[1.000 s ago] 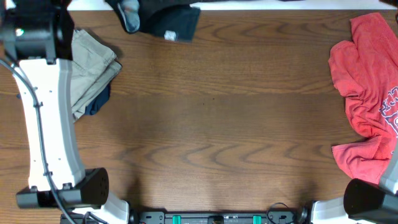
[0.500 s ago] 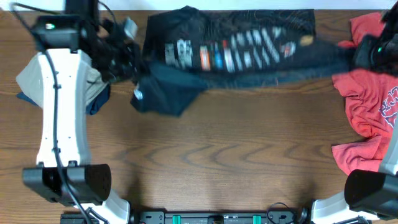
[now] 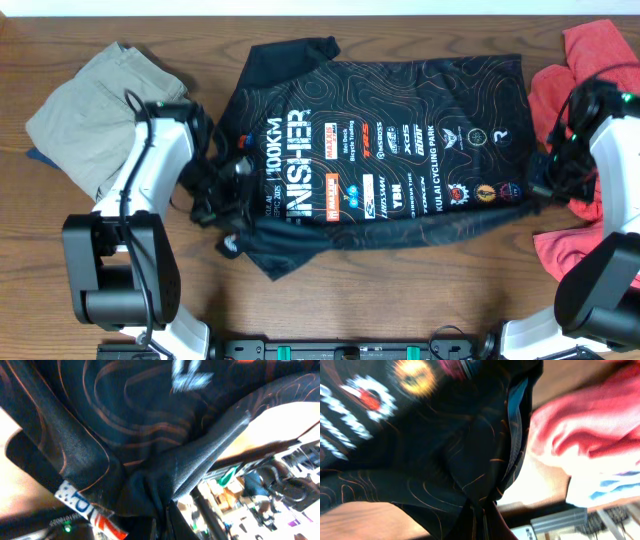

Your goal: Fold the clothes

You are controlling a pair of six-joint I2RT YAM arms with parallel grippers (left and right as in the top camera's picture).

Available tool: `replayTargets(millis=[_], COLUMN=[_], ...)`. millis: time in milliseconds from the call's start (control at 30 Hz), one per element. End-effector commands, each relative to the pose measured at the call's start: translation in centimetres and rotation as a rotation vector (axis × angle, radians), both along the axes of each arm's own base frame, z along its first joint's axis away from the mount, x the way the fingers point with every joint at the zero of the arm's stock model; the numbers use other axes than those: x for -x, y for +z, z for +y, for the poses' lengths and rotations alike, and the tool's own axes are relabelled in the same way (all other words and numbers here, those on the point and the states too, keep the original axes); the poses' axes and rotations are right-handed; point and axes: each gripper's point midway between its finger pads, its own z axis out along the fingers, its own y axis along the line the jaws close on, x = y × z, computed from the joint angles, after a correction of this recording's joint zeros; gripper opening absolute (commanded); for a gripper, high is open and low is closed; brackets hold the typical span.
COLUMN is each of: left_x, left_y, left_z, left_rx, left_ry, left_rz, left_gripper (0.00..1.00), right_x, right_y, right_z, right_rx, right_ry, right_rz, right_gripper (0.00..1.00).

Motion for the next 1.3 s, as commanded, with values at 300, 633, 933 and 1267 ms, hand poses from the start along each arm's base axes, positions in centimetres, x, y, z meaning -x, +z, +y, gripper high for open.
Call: replayTargets(millis=[300,633,933,1267], left_x=[-0.4,-12.6,-17.3,-13.4], left_y=[0.8,1.5,2.6,-0.9], left_z=[1.0,3.9,1.7,5.5], left_rx=[-0.026,-0.028,0.017,-0.257], left_ry=[0.052,0.363,0.303,0.292], left_rz=[-0.185,-0.588,-0.799,-0.621], left_gripper=[0.06,0.06,0.61,0.74], right_x=[-2.2,-10.2,-14.4,-12.5], right_y=[-1.1,-0.4,0.4,-1.1], right_z=[-1.5,-2.0,-2.2,-3.5], right_rx=[0.04,0.022,0.059,0.159], right_ry=[-0.069,-0.063,-0.026,-0.029], right_rz=[-0.125,-0.457,-0.613,-0.516], right_gripper=[0.01,0.01,0.45,0.63])
